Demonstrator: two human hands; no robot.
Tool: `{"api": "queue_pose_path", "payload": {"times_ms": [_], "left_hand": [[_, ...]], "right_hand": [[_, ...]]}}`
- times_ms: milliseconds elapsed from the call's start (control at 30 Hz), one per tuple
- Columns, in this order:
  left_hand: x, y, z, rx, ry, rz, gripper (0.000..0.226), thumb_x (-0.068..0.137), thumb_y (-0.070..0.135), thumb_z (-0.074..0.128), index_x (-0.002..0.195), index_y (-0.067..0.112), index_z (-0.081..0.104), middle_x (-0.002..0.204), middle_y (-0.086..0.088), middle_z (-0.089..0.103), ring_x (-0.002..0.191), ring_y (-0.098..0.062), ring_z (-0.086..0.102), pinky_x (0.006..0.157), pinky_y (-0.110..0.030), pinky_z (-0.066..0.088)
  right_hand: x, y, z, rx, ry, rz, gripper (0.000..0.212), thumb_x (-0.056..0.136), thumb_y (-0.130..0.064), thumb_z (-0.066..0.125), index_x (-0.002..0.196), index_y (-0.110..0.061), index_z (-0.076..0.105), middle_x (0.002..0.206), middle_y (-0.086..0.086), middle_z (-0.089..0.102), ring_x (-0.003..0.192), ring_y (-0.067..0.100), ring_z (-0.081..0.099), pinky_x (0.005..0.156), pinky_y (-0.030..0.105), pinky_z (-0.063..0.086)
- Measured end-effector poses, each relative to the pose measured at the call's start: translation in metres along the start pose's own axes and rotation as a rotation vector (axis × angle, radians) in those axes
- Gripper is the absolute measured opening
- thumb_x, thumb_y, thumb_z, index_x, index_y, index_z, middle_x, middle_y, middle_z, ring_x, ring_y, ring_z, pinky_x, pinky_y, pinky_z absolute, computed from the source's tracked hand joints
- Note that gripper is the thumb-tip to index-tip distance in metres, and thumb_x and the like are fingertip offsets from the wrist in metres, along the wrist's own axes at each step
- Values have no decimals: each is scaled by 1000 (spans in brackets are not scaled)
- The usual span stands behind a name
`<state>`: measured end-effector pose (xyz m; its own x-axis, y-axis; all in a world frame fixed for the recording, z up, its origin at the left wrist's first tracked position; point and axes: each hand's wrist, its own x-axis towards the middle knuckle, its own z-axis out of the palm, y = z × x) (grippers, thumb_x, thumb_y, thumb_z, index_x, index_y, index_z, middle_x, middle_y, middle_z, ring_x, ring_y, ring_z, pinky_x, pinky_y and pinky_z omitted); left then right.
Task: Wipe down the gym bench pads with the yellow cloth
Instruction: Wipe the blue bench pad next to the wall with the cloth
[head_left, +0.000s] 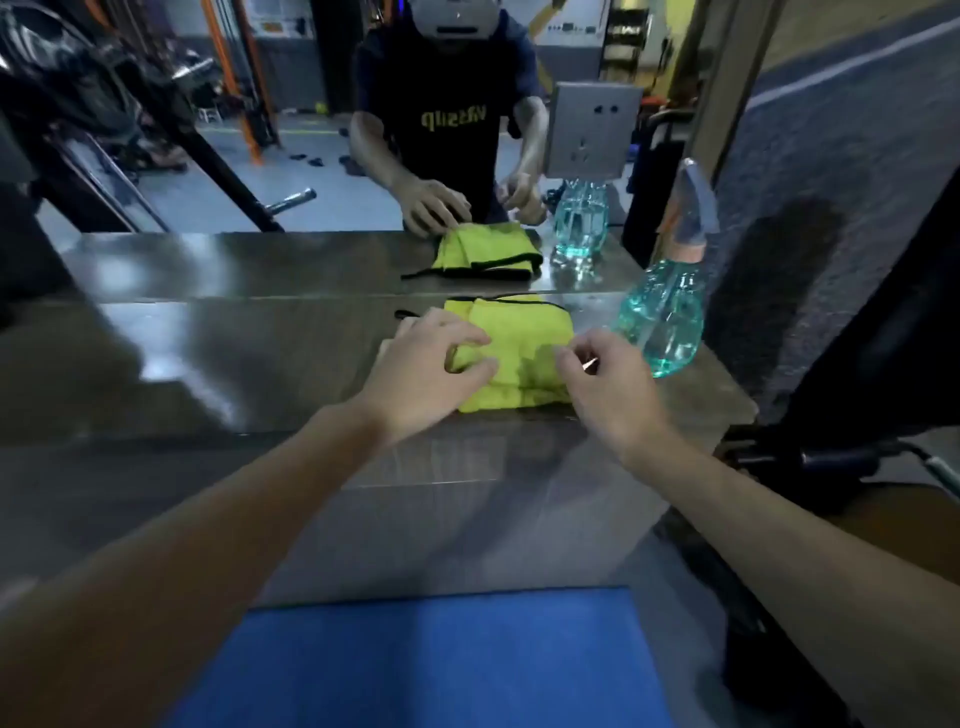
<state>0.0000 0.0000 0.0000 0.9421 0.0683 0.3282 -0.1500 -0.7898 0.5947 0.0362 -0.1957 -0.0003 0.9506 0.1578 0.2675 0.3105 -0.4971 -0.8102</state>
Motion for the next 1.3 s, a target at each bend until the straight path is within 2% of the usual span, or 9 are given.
{"api": "queue_pose_path", "payload": {"times_ms": [67,133,300,467,600,767,967,1167,1300], "left_hand": [[4,-9,2,171,-105,5,39,94,52,59,130,36,62,140,8,46,131,-15,41,104,-40,29],[7,-15,4,128,-133,37,44,92,51,64,133,34,61,137,6,44,130,-15,43,107,-37,32],[6,-12,2,63,-176,70,67,77,55,77,137,31,59,135,5,37,125,-7,38,97,-17,26],[-22,-6,12,178,-102,168,64,78,45,82,135,23,62,134,-7,42,127,-25,44,107,-30,34],[-58,11,24,167,20,166,51,80,41,65,125,17,70,130,-12,51,115,-28,54,101,-32,39],[-123,43,46,282,146,158,51,81,42,58,121,11,70,127,-20,52,109,-33,54,95,-32,39],[-194,43,120,207,130,144,46,82,35,63,119,8,71,124,-21,52,99,-29,57,91,-25,40],[-241,-20,232,144,-65,132,48,76,34,57,113,7,73,120,-16,60,101,-31,62,94,-26,40],[-268,-78,321,69,-96,180,44,78,29,58,112,4,72,116,-14,60,101,-32,59,95,-29,41]], "right_hand": [[6,4,8,-191,52,35,23,95,-35,60,101,-14,65,99,6,63,91,22,58,76,33,44],[9,7,12,-334,52,86,36,93,-44,61,116,-16,62,112,9,63,105,29,58,90,41,48],[13,0,15,-224,79,71,37,86,-23,69,116,-16,49,101,3,59,98,31,59,86,47,50],[1,-2,12,10,38,4,35,82,-6,59,104,-21,36,102,12,55,80,24,53,59,33,40],[-26,8,0,171,12,-81,32,77,-6,55,98,-28,44,107,14,52,83,21,49,66,31,40],[-78,29,-22,217,-33,-209,31,82,2,59,94,-26,61,102,3,43,88,5,44,80,0,31],[-138,100,-32,190,-86,-292,31,77,2,61,94,-23,67,100,6,43,85,-3,46,82,1,32],[-194,222,19,104,-90,-142,26,73,-11,57,91,-26,68,87,-7,42,76,-3,48,76,3,35],[-230,312,58,41,-56,-53,29,80,4,63,90,-23,67,101,16,54,76,1,48,74,1,33]]}}
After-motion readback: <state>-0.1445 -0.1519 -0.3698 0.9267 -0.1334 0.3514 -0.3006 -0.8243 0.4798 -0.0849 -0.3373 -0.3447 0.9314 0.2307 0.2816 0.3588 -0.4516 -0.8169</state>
